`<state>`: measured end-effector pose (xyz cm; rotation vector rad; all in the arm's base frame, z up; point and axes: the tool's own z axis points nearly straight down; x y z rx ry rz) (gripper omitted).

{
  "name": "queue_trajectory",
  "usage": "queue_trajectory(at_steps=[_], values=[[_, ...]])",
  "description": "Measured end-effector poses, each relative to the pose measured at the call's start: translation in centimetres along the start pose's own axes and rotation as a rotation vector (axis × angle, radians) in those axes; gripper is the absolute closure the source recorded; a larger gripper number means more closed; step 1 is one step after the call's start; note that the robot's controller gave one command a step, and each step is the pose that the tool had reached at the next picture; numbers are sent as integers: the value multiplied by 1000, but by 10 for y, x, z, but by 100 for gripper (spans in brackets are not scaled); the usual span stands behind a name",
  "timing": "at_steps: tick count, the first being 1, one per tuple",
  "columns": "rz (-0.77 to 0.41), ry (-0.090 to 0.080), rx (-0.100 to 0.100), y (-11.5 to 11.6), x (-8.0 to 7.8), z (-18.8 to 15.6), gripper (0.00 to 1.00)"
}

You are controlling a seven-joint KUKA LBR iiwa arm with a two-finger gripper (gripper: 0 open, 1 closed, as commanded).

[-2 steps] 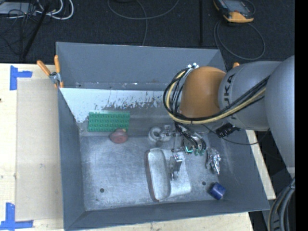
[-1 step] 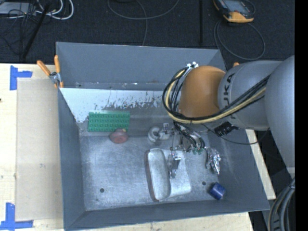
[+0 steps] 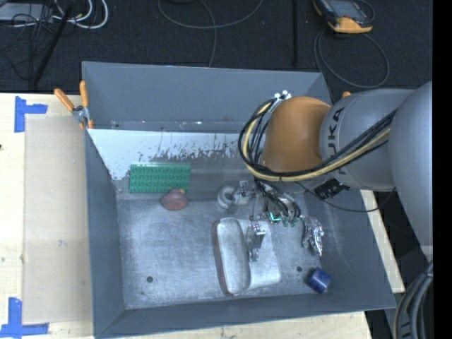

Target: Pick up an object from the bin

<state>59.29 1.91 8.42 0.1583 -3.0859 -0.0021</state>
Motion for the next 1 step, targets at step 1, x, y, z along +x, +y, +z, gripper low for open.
queue_trajectory(at_steps=[1], values=[[-1,-2,0,0,0,0,100]])
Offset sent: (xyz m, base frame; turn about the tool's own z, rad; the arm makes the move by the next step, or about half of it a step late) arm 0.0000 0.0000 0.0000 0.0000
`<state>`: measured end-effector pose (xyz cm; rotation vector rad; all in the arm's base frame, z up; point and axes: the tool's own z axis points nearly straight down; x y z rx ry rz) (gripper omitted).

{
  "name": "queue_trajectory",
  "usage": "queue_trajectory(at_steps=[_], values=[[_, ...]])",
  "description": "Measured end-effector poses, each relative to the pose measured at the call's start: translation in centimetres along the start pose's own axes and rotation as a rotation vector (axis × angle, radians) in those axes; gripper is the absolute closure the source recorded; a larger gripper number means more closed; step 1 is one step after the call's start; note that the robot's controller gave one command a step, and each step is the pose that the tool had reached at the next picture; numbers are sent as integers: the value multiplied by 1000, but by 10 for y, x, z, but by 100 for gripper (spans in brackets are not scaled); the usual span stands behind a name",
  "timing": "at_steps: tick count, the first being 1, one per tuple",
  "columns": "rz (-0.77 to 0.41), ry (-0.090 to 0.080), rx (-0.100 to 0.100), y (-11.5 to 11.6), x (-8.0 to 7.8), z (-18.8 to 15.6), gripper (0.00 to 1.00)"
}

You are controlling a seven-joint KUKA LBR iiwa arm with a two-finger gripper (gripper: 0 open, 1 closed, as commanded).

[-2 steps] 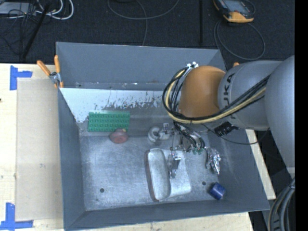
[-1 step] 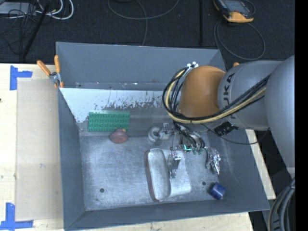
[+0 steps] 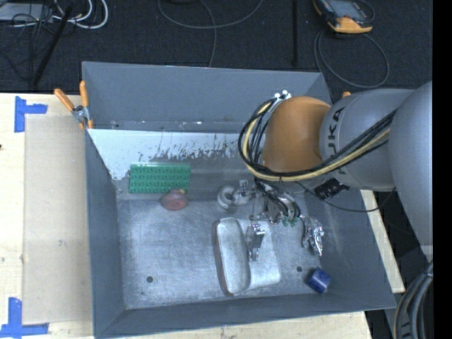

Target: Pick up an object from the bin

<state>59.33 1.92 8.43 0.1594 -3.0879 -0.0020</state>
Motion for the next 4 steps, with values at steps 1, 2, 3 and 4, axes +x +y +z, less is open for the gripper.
queue_trajectory(at_steps=[1,2,3,4], values=[[-320,-57,12,25,-29,-100,100],[-318,-51,11,25,-28,-97,0],[-596,-55,19,17,-17,-22,0],[-767,-54,22,21,-12,-16,0]])
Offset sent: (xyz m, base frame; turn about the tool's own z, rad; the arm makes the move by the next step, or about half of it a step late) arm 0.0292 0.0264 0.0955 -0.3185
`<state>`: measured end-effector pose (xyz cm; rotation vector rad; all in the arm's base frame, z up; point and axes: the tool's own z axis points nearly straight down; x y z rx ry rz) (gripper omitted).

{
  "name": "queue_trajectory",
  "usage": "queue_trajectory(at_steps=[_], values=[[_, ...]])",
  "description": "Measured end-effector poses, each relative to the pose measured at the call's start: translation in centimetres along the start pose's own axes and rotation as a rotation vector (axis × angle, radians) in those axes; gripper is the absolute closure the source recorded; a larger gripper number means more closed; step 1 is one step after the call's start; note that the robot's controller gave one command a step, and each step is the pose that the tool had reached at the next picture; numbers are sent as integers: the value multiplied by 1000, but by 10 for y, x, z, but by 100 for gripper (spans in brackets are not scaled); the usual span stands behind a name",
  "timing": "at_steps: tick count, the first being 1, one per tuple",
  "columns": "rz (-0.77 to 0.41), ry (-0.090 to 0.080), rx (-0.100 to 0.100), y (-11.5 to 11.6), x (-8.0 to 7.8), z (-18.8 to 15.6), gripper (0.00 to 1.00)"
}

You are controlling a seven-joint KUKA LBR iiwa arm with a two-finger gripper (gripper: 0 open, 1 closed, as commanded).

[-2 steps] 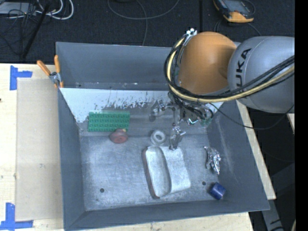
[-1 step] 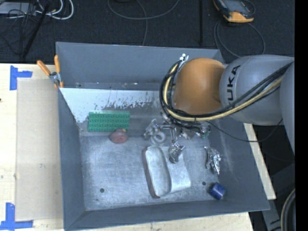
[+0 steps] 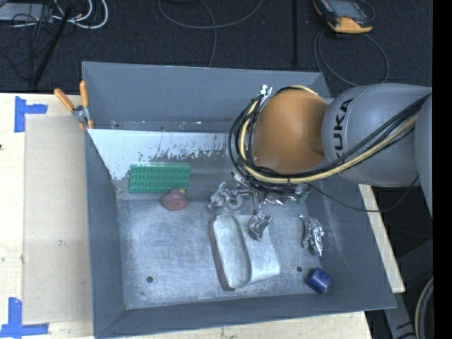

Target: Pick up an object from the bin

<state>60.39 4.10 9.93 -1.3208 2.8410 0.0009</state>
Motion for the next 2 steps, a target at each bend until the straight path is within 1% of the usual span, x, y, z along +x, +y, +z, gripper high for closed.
queue_trajectory(at_steps=[1,2], values=[[0,17,-3,-2,4,-2,100],[160,-15,11,-22,83,-6,100]])
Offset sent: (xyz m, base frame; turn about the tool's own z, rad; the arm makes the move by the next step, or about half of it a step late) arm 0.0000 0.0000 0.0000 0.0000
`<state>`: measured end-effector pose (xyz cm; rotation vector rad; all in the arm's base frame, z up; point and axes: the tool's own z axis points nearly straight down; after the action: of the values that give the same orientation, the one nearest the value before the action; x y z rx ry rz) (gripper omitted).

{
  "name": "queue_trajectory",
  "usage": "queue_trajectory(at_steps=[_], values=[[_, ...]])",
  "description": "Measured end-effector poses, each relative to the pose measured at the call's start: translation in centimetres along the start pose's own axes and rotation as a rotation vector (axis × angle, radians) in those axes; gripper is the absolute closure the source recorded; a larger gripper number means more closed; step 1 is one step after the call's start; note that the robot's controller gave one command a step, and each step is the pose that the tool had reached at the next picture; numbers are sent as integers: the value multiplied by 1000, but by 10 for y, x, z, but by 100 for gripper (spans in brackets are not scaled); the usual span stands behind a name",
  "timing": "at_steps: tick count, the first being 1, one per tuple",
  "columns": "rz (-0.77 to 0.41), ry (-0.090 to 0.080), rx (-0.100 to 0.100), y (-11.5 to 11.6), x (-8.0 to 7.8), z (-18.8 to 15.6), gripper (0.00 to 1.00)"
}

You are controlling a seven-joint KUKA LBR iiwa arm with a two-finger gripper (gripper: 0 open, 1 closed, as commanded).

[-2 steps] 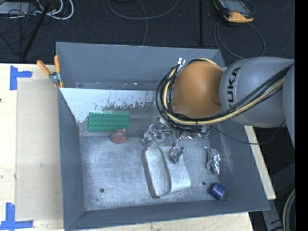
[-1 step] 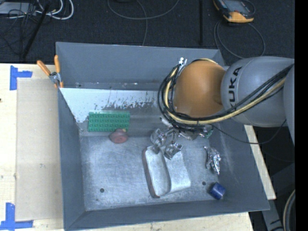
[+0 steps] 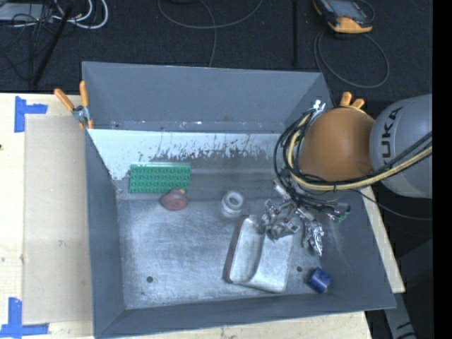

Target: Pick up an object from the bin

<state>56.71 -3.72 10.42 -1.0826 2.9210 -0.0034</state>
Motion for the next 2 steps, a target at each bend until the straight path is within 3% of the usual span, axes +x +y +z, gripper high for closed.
queue_trajectory(at_steps=[1,2], values=[[-5,9,-3,1,2,4,0],[-126,13,-3,-4,-5,8,0]])
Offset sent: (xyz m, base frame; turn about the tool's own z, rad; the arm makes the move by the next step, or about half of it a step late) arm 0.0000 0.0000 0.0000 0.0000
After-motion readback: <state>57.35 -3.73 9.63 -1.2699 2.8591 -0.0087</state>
